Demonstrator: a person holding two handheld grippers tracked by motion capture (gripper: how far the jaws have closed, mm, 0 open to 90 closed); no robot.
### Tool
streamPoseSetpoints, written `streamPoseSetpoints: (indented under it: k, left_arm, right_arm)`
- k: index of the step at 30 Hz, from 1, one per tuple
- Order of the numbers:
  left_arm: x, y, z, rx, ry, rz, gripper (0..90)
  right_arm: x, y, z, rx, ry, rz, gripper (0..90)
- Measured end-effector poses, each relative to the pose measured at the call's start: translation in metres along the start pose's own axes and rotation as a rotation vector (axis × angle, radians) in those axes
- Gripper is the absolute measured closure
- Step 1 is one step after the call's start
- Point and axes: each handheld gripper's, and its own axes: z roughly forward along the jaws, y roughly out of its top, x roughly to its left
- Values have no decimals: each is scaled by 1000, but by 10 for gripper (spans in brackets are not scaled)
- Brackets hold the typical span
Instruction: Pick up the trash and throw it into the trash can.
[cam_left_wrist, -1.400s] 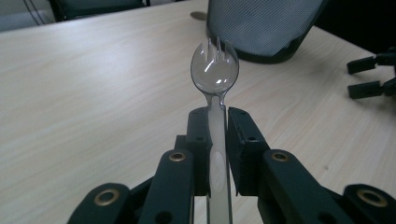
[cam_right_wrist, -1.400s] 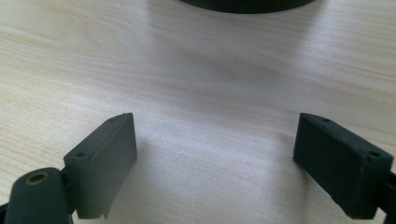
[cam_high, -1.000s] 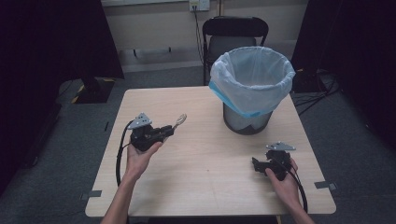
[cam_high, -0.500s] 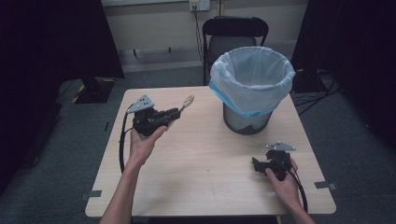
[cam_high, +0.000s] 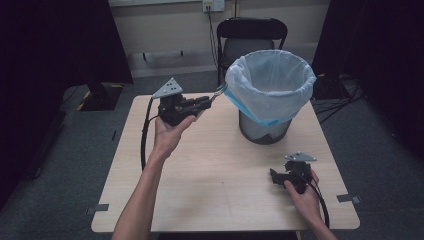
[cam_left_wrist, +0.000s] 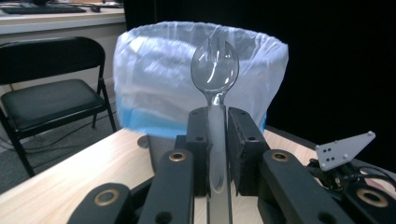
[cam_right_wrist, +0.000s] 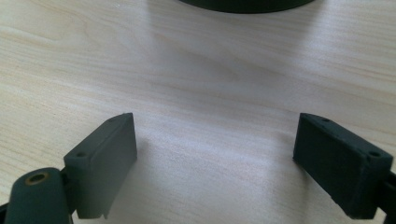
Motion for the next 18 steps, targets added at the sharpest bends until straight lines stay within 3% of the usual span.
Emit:
streamPoseSetpoints:
  k: [5, 18]
  left_arm:
    - [-4, 19, 15, 2, -19, 24, 799]
    - [-2, 59, 63, -22, -63, 28, 799]
  right_arm:
    - [0, 0, 0, 0, 0, 0, 124]
    - [0, 0, 0, 0, 0, -1, 125]
